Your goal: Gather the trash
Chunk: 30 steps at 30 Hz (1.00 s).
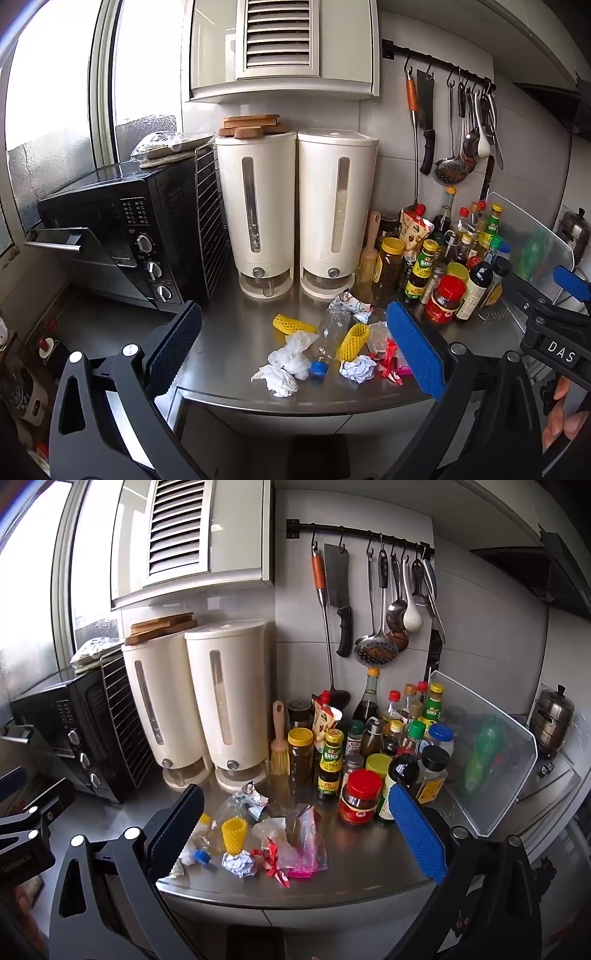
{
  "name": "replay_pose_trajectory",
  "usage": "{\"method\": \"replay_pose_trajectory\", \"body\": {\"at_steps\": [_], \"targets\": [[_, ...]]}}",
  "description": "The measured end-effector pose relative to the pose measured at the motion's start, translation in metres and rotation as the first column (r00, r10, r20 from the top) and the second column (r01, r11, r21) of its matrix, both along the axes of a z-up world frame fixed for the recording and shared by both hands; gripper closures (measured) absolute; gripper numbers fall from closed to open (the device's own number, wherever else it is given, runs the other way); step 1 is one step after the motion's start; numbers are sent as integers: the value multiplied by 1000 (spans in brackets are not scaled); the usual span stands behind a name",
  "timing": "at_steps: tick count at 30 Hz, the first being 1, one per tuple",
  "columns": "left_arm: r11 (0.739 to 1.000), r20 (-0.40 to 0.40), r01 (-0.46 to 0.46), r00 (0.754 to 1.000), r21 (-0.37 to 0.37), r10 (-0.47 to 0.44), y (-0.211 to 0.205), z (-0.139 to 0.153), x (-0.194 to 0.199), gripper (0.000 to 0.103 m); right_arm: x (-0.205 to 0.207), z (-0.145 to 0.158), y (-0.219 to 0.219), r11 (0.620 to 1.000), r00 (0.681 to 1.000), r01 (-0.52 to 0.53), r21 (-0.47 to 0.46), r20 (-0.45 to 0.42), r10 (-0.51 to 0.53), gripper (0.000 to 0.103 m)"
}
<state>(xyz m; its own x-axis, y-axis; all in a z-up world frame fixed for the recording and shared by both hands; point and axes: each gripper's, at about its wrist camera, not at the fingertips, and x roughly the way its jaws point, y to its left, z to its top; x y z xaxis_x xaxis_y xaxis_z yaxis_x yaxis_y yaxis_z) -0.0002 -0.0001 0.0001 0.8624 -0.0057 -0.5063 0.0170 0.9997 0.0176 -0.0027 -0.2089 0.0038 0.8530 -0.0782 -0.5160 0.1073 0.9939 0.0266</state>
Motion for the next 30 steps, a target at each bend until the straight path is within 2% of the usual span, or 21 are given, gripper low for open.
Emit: {"method": "replay_pose_trajectory", "body": {"at_steps": [12,30], "targets": [[1000,3,3,1000,-18,-3,1,7,-2,8,-5,6,-2,1000,1000,6,4,-3,-6,3],[1000,2,-7,1000,-23,7,5,7,-3,8,-1,0,-3,1000,1000,6,9,-6,-6,3]]}}
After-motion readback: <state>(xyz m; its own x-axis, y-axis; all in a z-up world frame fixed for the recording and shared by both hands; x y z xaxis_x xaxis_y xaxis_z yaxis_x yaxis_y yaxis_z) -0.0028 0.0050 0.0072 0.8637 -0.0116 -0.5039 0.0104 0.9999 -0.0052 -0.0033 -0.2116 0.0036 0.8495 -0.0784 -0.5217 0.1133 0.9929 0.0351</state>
